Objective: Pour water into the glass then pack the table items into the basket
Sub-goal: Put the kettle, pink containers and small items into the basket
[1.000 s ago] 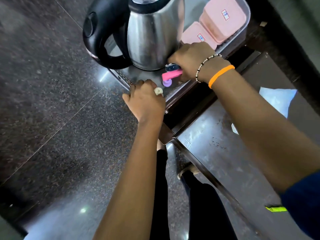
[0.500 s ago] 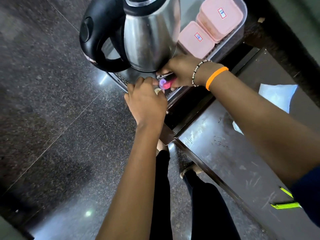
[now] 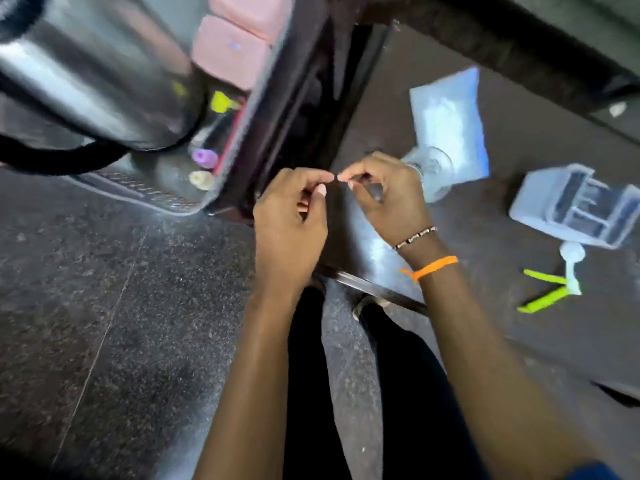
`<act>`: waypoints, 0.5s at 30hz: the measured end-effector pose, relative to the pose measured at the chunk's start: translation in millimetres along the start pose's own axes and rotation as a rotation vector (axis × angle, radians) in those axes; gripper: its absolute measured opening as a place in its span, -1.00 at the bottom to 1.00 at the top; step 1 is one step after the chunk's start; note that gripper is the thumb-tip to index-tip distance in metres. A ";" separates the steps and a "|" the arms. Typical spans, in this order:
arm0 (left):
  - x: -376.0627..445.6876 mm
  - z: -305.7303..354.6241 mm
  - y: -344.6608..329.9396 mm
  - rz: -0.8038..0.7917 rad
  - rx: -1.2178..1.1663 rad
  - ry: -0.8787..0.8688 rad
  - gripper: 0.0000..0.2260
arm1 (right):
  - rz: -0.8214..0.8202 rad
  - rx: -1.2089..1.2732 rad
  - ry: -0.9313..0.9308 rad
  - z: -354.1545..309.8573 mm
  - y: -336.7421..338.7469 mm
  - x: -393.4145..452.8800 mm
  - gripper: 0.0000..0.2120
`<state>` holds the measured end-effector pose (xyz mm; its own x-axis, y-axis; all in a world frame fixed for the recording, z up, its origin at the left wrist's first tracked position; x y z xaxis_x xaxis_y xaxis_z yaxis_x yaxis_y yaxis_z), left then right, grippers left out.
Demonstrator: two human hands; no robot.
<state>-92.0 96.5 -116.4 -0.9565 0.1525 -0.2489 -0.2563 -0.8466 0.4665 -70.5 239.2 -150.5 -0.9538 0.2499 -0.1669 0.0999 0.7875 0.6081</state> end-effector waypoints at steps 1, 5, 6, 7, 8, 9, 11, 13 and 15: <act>-5.5 1.4 -15.8 -0.068 0.016 -0.011 -0.83 | 0.003 0.000 -0.042 17.1 5.5 -12.9 -0.82; -45.8 7.8 -117.0 -0.431 0.165 -0.053 -0.82 | 0.080 -0.008 -0.237 100.1 52.6 -79.4 -0.82; -54.9 7.0 -136.2 -0.501 0.205 -0.065 -0.82 | 0.097 -0.009 -0.292 119.6 59.7 -93.5 -0.82; -66.7 6.3 -160.6 -0.568 0.241 -0.072 -0.81 | 0.129 -0.016 -0.365 143.0 72.1 -111.5 -0.82; -75.3 5.2 -179.6 -0.617 0.266 -0.073 -0.82 | 0.165 -0.017 -0.439 164.5 82.4 -126.2 -0.81; -85.1 4.7 -199.4 -0.663 0.285 -0.067 -0.83 | 0.211 -0.018 -0.520 187.8 95.3 -142.8 -0.80; -101.5 1.5 -231.7 -0.737 0.320 -0.049 -0.85 | 0.294 -0.064 -0.653 228.5 119.4 -172.2 -0.76; -120.2 1.0 -267.9 -0.821 0.357 -0.042 -0.85 | 0.357 -0.198 -0.782 268.0 146.9 -203.8 -0.69; -136.4 4.4 -302.1 -0.892 0.403 -0.067 -0.84 | 0.401 -0.298 -0.892 299.6 167.6 -230.5 -0.59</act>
<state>115.3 333.7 -219.5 -0.3914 0.6909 -0.6078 -0.9054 -0.1712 0.3884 251.0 482.4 -242.6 -0.2948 0.8887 -0.3512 0.1746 0.4114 0.8946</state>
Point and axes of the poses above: each hand's wrist, its own x-axis towards the middle knuckle, its own y-axis out of the back of the hand, z = x × y, the point moved 8 cm from there along x, towards the middle knuckle, and after that the axes turned 1 degree about z, right-handed, at the moved point
